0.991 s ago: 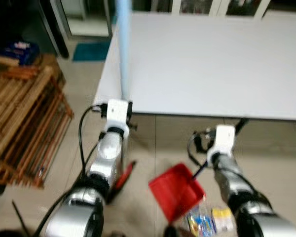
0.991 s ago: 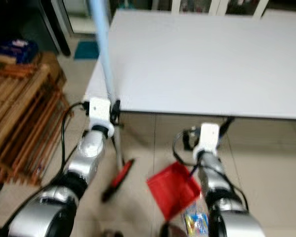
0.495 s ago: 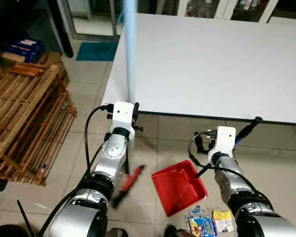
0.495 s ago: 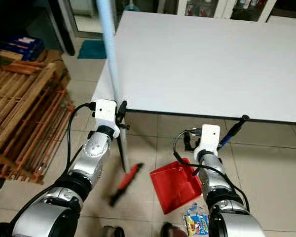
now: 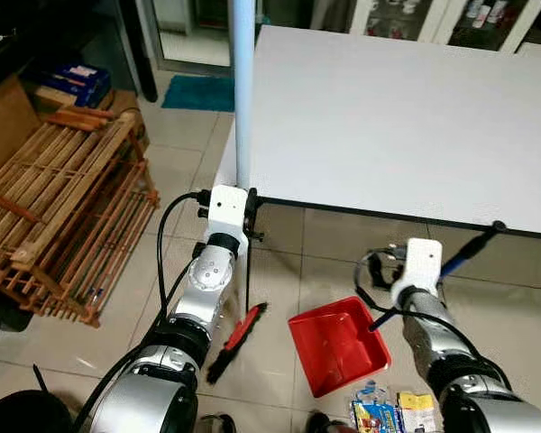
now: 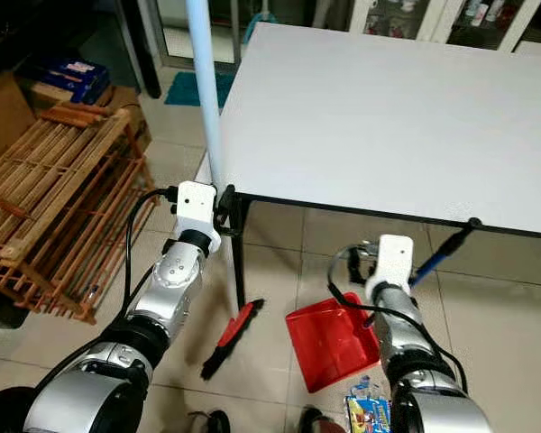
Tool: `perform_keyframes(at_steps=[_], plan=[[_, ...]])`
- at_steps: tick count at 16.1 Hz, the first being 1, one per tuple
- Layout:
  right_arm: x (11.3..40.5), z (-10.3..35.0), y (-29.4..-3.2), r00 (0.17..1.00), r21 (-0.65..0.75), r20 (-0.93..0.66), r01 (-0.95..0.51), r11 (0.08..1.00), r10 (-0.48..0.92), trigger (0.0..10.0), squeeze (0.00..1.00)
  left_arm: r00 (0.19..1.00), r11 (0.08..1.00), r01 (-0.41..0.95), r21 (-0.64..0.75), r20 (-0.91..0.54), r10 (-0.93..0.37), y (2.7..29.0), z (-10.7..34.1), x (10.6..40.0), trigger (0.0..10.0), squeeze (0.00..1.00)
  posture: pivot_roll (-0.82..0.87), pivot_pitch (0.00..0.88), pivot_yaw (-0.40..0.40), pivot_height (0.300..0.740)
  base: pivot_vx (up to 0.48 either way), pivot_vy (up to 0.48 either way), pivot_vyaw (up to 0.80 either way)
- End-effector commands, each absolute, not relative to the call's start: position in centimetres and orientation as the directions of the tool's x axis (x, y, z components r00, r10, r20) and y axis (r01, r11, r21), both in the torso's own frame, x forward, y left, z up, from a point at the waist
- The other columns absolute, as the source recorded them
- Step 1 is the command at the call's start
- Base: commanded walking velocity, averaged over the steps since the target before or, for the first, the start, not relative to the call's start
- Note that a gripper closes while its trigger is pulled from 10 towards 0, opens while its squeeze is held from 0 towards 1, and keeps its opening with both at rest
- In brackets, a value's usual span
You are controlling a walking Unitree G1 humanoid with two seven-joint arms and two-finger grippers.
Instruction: Sweep floor
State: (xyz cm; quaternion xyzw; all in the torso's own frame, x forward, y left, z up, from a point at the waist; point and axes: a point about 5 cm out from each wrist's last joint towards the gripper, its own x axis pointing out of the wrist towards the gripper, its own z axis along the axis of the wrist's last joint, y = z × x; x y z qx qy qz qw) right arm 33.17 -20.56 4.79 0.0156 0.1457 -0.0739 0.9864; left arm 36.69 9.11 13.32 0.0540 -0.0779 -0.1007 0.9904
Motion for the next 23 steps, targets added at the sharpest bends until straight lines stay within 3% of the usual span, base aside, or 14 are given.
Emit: perform_keyframes(at_steps=[1, 6, 9, 13, 17, 23], plan=[[32.2, 3.7, -21.7, 0.921, -0.019, -0.34, 0.195, 0.981, -0.19, 10.0, 0.0, 0.953, 0.968, 0.212, 0.131, 0.193, -0.235, 8.5, 14.2, 36.7, 10.0, 0.0, 0.04, 0.171, -0.029, 0.74, 0.0, 0.0, 0.0], [30.9, 2.7, -23.6, 0.88, -0.059, -0.378, 0.289, 0.956, -0.289, 10.0, 0.0, 0.955, 0.969, 0.211, 0.129, 0.182, -0.232, 8.6, 13.7, 36.3, 10.0, 0.0, 0.05, 0.195, -0.034, 0.74, 0.0, 0.0, 0.0], [29.5, 2.1, -26.2, 0.81, -0.116, -0.415, 0.404, 0.907, -0.414, 10.0, 0.0, 0.957, 0.969, 0.209, 0.132, 0.177, -0.23, 8.8, 13.5, 36.3, 10.0, 0.0, 0.05, 0.205, -0.03, 0.74, 0.0, 0.0, 0.0], [28.6, 2.1, -28.2, 0.786, -0.118, -0.413, 0.455, 0.883, -0.46, 10.0, 0.0, 0.957, 0.967, 0.214, 0.135, 0.171, -0.236, 8.8, 13.6, 36.3, 10.0, 0.0, 0.04, 0.206, -0.023, 0.74, 0.0, 0.0, 0.0], [30.2, 3.5, -26.7, 0.868, -0.024, -0.325, 0.389, 0.921, -0.375, 10.0, 0.0, 0.954, 0.963, 0.221, 0.151, 0.169, -0.246, 8.5, 13.7, 36.4, 10.0, 0.0, 0.04, 0.198, -0.019, 0.74, 0.0, 0.0, 0.0], [30.9, 3.9, -25.5, 0.896, 0.012, -0.306, 0.341, 0.94, -0.321, 10.0, 0.0, 0.957, 0.966, 0.204, 0.156, 0.174, -0.23, 8.8, 13.8, 36.5, 10.0, 0.0, 0.05, 0.193, -0.024, 0.74, 0.0, 0.0, 0.0]])
